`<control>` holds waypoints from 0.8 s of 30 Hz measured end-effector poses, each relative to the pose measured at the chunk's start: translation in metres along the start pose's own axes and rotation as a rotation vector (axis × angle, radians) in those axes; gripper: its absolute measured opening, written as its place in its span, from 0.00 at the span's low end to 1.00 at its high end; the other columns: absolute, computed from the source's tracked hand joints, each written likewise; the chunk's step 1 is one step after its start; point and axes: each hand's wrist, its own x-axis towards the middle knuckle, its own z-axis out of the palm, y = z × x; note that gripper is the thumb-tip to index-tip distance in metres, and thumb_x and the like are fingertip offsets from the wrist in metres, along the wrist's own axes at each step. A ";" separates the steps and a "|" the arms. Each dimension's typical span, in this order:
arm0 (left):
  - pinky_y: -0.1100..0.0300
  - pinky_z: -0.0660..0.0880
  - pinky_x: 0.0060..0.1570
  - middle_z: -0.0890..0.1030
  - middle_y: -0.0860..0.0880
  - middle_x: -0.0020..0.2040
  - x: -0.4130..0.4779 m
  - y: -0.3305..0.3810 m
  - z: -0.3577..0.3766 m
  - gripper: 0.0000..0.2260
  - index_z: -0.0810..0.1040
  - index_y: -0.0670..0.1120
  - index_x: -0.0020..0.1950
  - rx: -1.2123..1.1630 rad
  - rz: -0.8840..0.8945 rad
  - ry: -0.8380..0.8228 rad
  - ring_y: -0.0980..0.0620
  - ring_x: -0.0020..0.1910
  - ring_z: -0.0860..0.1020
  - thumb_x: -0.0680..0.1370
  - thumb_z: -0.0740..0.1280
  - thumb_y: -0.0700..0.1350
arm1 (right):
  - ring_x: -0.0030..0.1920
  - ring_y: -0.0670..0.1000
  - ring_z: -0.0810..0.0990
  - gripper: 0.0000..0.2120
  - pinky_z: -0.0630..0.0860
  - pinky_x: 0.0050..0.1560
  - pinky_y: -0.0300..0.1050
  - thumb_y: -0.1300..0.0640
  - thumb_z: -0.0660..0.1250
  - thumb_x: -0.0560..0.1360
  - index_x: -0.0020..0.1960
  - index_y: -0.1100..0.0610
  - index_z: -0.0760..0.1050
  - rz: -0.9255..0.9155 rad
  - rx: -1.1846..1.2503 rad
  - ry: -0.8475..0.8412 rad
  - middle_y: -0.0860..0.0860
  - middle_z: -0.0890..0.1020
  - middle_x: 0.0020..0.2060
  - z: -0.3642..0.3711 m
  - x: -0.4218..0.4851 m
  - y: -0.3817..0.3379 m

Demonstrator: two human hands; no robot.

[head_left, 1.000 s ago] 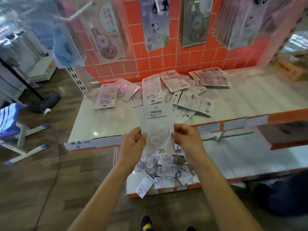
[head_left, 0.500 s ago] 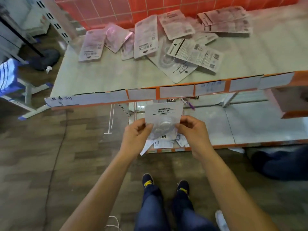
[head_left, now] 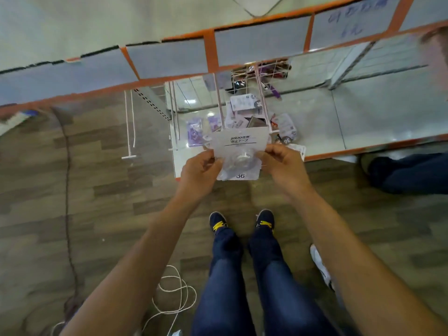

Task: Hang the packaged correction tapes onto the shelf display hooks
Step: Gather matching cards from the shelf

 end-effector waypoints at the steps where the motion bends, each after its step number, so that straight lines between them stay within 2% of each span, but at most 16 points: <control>1: 0.49 0.76 0.45 0.82 0.50 0.39 0.005 -0.005 0.004 0.05 0.81 0.51 0.49 0.004 -0.006 -0.009 0.53 0.38 0.77 0.77 0.66 0.48 | 0.45 0.49 0.81 0.06 0.77 0.51 0.47 0.63 0.66 0.76 0.47 0.55 0.81 0.007 -0.035 0.005 0.53 0.84 0.44 0.001 0.006 0.008; 4: 0.45 0.78 0.46 0.84 0.45 0.44 0.021 -0.023 0.016 0.05 0.81 0.48 0.52 0.017 -0.043 -0.021 0.50 0.41 0.79 0.79 0.66 0.44 | 0.47 0.51 0.79 0.06 0.75 0.54 0.46 0.61 0.64 0.78 0.50 0.56 0.79 0.009 -0.174 -0.011 0.51 0.82 0.46 0.003 0.025 0.027; 7: 0.42 0.78 0.52 0.85 0.49 0.49 0.034 -0.039 0.024 0.05 0.80 0.56 0.48 0.027 -0.050 -0.031 0.44 0.49 0.82 0.78 0.67 0.46 | 0.44 0.49 0.78 0.06 0.74 0.52 0.47 0.59 0.64 0.78 0.50 0.56 0.79 0.008 -0.286 -0.026 0.49 0.81 0.43 0.006 0.039 0.043; 12: 0.43 0.78 0.53 0.84 0.44 0.50 0.051 -0.063 0.035 0.06 0.79 0.57 0.48 0.070 -0.056 -0.035 0.41 0.51 0.81 0.79 0.64 0.46 | 0.36 0.52 0.75 0.11 0.72 0.41 0.46 0.55 0.65 0.77 0.39 0.60 0.75 -0.029 -0.419 -0.059 0.56 0.79 0.35 0.015 0.055 0.068; 14: 0.47 0.79 0.50 0.84 0.45 0.52 0.060 -0.072 0.037 0.06 0.79 0.53 0.53 0.070 -0.072 -0.049 0.43 0.49 0.81 0.80 0.63 0.46 | 0.34 0.51 0.73 0.13 0.69 0.38 0.45 0.55 0.64 0.78 0.37 0.61 0.73 -0.061 -0.463 -0.068 0.56 0.77 0.34 0.020 0.063 0.072; 16: 0.50 0.79 0.46 0.83 0.48 0.52 0.070 -0.077 0.037 0.10 0.80 0.49 0.57 0.076 -0.078 -0.053 0.49 0.46 0.81 0.80 0.62 0.49 | 0.38 0.54 0.77 0.12 0.73 0.42 0.48 0.55 0.64 0.78 0.42 0.63 0.76 -0.083 -0.477 -0.086 0.57 0.80 0.38 0.025 0.074 0.074; 19: 0.44 0.79 0.52 0.83 0.48 0.51 0.090 -0.087 0.037 0.14 0.79 0.48 0.58 0.092 -0.080 -0.041 0.45 0.50 0.81 0.78 0.62 0.52 | 0.44 0.58 0.80 0.12 0.78 0.49 0.55 0.55 0.64 0.78 0.48 0.64 0.77 -0.117 -0.524 -0.109 0.58 0.82 0.43 0.031 0.093 0.076; 22: 0.44 0.77 0.56 0.83 0.47 0.53 0.109 -0.092 0.038 0.12 0.79 0.46 0.61 0.101 -0.092 -0.035 0.45 0.52 0.80 0.80 0.63 0.47 | 0.44 0.62 0.79 0.14 0.76 0.47 0.53 0.55 0.64 0.78 0.48 0.67 0.76 -0.129 -0.547 -0.125 0.63 0.81 0.42 0.034 0.111 0.081; 24: 0.49 0.78 0.56 0.82 0.46 0.54 0.118 -0.092 0.039 0.13 0.78 0.45 0.63 0.120 -0.071 -0.046 0.47 0.51 0.80 0.81 0.63 0.46 | 0.43 0.61 0.79 0.14 0.76 0.45 0.52 0.55 0.64 0.78 0.50 0.67 0.76 -0.124 -0.569 -0.136 0.63 0.81 0.42 0.036 0.121 0.084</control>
